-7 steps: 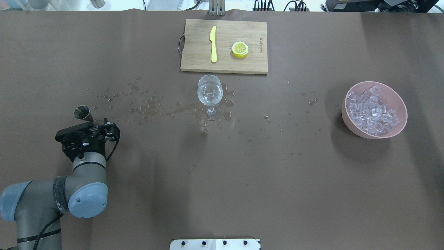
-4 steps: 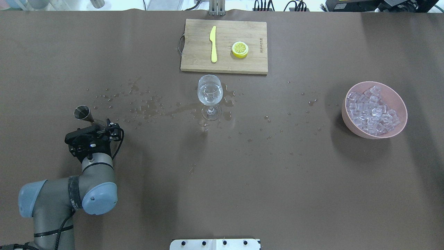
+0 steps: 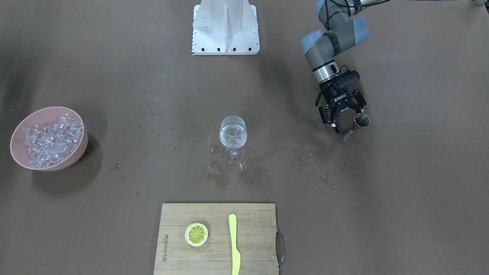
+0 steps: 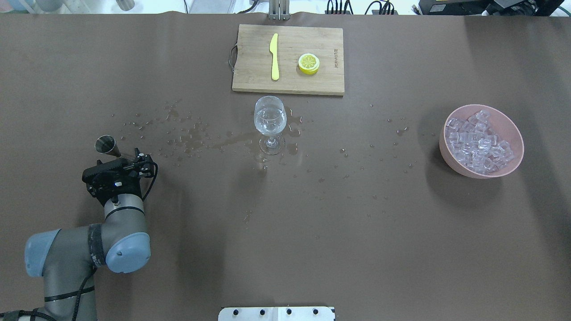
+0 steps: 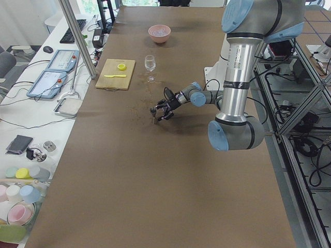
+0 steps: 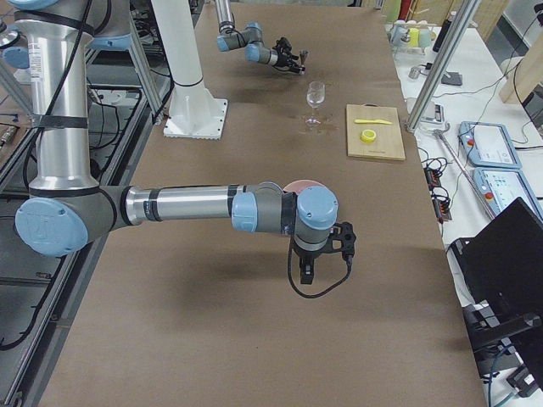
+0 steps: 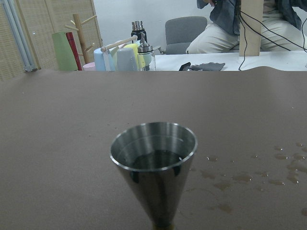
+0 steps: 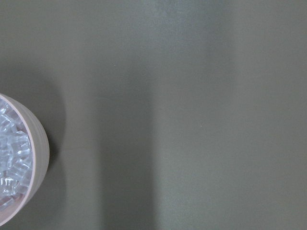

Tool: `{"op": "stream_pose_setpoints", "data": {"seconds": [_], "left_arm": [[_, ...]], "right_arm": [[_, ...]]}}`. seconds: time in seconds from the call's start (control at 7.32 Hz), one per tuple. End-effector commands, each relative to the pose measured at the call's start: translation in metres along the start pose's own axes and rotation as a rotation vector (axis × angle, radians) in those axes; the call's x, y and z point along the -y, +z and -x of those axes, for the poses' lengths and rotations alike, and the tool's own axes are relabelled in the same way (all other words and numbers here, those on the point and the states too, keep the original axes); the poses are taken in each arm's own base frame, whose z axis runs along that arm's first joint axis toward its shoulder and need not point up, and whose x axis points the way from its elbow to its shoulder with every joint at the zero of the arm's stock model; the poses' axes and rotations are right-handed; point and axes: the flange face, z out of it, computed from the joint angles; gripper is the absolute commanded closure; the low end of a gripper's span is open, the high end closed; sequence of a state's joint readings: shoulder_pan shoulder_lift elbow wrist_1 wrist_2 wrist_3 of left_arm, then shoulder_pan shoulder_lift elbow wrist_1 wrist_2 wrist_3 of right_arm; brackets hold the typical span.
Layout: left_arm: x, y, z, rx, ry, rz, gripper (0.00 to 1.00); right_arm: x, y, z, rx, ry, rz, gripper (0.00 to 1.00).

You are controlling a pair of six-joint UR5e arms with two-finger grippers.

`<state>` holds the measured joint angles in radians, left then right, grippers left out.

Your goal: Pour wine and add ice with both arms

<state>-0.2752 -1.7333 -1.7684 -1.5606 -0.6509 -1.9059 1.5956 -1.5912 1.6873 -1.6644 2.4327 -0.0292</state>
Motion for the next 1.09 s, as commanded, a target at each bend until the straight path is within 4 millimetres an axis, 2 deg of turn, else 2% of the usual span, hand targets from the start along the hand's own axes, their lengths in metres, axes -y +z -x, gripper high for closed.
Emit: {"op": "stream_pose_setpoints", "data": {"seconds": [0.0,0.27,0.41,0.55,0.68,0.96], "left_arm": [[0.003,0.006,0.003,0.006,-0.005,-0.022,0.02],[-0.001,0.011,0.005,0.010,-0.026,-0.035,0.03],[0.000,0.012,0.006,0.012,-0.026,-0.037,0.10],[0.001,0.014,0.006,0.015,-0.033,-0.040,0.21],[0.004,0.015,0.004,0.015,-0.041,-0.041,0.38],[0.008,0.016,0.002,0.017,-0.051,-0.045,0.81]], "right_arm": [[0.000,0.002,0.001,-0.001,-0.001,0.003,0.00],[0.000,0.006,-0.002,-0.001,0.004,0.012,0.00],[0.000,0.007,-0.001,0.001,0.002,0.014,0.00],[0.001,0.007,-0.001,-0.001,0.000,0.014,0.00],[0.001,0.007,-0.002,-0.001,0.001,0.015,0.00],[0.001,0.007,0.000,0.002,0.001,0.015,0.00]]}}
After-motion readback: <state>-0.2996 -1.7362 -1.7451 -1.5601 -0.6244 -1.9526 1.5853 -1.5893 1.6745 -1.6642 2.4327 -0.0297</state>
